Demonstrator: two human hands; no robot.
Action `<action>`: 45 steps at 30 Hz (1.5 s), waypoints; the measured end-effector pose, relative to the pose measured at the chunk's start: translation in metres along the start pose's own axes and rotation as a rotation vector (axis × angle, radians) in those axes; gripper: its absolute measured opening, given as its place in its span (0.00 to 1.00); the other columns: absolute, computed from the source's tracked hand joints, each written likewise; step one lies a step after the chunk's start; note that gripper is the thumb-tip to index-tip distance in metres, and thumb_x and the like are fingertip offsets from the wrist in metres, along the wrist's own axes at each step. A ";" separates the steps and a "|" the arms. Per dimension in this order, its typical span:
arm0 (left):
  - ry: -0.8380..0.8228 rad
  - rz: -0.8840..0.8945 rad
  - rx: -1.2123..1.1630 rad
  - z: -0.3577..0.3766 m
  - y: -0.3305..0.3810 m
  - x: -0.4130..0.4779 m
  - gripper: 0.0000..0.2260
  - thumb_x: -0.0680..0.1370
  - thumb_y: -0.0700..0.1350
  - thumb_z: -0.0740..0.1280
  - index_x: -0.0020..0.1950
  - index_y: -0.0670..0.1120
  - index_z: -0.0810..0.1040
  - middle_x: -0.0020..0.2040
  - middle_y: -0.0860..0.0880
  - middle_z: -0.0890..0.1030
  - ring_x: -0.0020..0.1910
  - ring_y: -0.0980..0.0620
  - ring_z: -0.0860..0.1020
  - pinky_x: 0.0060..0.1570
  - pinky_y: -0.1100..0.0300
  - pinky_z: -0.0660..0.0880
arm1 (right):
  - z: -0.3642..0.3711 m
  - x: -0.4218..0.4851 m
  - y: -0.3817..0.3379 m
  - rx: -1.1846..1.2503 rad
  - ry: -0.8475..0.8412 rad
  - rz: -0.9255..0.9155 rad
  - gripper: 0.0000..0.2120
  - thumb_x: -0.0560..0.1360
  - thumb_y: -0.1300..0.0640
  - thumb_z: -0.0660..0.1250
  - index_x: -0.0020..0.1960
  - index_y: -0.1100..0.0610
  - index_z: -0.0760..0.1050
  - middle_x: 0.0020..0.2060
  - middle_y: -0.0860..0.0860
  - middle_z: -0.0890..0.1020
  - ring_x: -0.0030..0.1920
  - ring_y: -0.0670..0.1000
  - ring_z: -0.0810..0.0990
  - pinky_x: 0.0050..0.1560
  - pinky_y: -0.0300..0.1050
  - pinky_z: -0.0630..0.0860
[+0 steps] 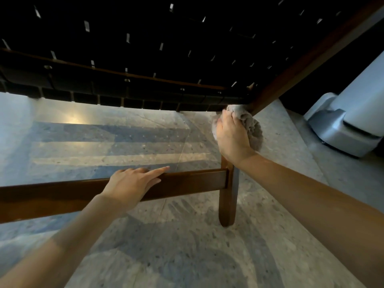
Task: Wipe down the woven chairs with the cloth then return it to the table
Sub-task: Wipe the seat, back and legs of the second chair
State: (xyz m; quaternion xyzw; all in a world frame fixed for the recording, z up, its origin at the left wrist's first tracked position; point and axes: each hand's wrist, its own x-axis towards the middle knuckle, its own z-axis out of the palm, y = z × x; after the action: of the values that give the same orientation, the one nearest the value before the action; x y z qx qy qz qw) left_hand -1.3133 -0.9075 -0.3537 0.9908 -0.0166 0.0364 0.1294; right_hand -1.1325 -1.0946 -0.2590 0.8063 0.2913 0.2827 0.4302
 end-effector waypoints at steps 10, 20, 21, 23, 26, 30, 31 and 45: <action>-0.019 -0.032 0.083 -0.002 0.005 0.001 0.22 0.82 0.56 0.45 0.76 0.64 0.41 0.69 0.53 0.70 0.65 0.50 0.71 0.57 0.57 0.69 | 0.014 -0.055 -0.024 0.407 -0.246 -0.219 0.14 0.79 0.56 0.58 0.64 0.54 0.71 0.60 0.54 0.76 0.66 0.56 0.67 0.68 0.49 0.59; 0.100 -0.157 0.128 -0.004 -0.006 -0.038 0.23 0.83 0.54 0.46 0.77 0.56 0.45 0.78 0.53 0.48 0.77 0.53 0.43 0.73 0.57 0.40 | -0.051 -0.066 -0.027 1.019 0.040 -0.066 0.20 0.76 0.57 0.66 0.67 0.52 0.71 0.60 0.51 0.77 0.61 0.54 0.74 0.62 0.51 0.69; 0.149 -0.213 0.105 -0.007 -0.009 -0.050 0.22 0.83 0.54 0.46 0.77 0.55 0.48 0.78 0.53 0.49 0.77 0.53 0.44 0.73 0.58 0.42 | -0.064 -0.069 -0.036 1.035 0.164 -0.113 0.22 0.75 0.58 0.66 0.69 0.54 0.70 0.63 0.52 0.76 0.63 0.55 0.72 0.64 0.54 0.67; 0.216 -0.315 0.085 -0.017 -0.016 -0.074 0.22 0.83 0.52 0.48 0.77 0.53 0.54 0.78 0.52 0.53 0.77 0.53 0.48 0.74 0.57 0.48 | -0.093 -0.070 -0.055 1.048 0.395 -0.173 0.23 0.73 0.58 0.64 0.68 0.58 0.71 0.64 0.54 0.76 0.63 0.57 0.74 0.65 0.57 0.69; 0.381 -0.487 0.084 -0.038 -0.025 -0.112 0.18 0.81 0.44 0.60 0.72 0.45 0.69 0.71 0.45 0.69 0.73 0.46 0.64 0.68 0.52 0.64 | -0.141 -0.057 -0.087 1.123 0.570 -0.197 0.23 0.75 0.57 0.57 0.68 0.61 0.73 0.65 0.55 0.76 0.64 0.58 0.76 0.65 0.57 0.66; 0.520 -0.668 0.167 -0.065 -0.044 -0.167 0.16 0.75 0.37 0.69 0.63 0.42 0.77 0.62 0.43 0.77 0.64 0.42 0.73 0.62 0.47 0.71 | -0.207 -0.032 -0.130 1.203 0.745 -0.287 0.23 0.76 0.58 0.55 0.70 0.60 0.70 0.68 0.55 0.73 0.69 0.57 0.71 0.71 0.54 0.62; 0.539 -0.710 0.193 -0.073 -0.050 -0.181 0.17 0.74 0.37 0.70 0.63 0.41 0.77 0.62 0.42 0.77 0.63 0.41 0.73 0.61 0.46 0.71 | -0.224 -0.027 -0.142 1.227 0.800 -0.311 0.22 0.76 0.59 0.55 0.70 0.59 0.69 0.69 0.55 0.72 0.70 0.56 0.70 0.71 0.55 0.64; 0.607 -0.927 -0.017 -0.112 -0.138 -0.247 0.26 0.82 0.46 0.58 0.77 0.54 0.53 0.77 0.54 0.56 0.76 0.51 0.54 0.73 0.52 0.56 | -0.391 0.043 -0.264 2.108 0.510 -0.102 0.25 0.81 0.54 0.56 0.77 0.50 0.54 0.75 0.50 0.61 0.74 0.48 0.60 0.71 0.37 0.57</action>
State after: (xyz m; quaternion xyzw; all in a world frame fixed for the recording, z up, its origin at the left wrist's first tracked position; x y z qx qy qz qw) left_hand -1.5613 -0.7391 -0.3000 0.8382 0.4591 0.2596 0.1389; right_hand -1.4397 -0.7349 -0.2931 0.6746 0.5017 0.0314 -0.5406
